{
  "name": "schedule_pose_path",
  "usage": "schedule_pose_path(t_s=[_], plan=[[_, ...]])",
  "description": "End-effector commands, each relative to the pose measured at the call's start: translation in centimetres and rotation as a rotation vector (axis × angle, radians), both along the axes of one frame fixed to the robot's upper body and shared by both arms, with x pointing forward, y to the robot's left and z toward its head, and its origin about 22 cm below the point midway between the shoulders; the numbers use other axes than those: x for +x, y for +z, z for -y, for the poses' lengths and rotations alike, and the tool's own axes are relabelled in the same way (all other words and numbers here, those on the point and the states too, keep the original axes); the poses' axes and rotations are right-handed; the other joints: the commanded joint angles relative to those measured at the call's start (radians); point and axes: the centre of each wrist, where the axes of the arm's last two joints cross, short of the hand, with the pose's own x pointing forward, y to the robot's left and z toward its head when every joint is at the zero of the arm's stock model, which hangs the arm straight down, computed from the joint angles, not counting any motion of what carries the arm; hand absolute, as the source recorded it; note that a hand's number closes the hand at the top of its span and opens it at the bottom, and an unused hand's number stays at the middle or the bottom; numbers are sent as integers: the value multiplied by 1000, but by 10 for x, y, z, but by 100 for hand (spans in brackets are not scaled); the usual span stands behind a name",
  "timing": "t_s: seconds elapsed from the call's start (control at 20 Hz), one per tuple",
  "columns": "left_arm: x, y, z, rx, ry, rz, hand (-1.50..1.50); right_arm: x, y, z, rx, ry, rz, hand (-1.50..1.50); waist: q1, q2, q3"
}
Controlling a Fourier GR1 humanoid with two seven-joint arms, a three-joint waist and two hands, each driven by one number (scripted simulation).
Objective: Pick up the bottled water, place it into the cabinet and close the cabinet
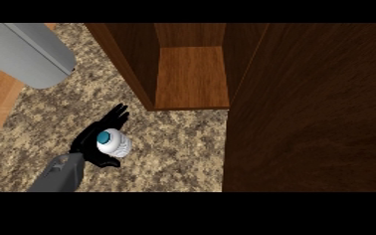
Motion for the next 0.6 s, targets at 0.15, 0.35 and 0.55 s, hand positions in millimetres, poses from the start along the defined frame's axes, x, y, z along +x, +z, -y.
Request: schedule_pose_path(t_s=[0.15, 0.35, 0.55], plan=[[-21, -22, 27, -214, -128, 17, -150, -2, -8, 1, 9, -8, -11, -150, -3, 2, -8], [-6, -14, 39, -210, -172, 35, 150, 6, -8, -6, 6, 1, -22, -150, 5, 3, -7], [-5, -12, 38, -229, -178, 40, 150, 1, -2, 4, 1, -11, 0, -150, 1, 3, -7]])
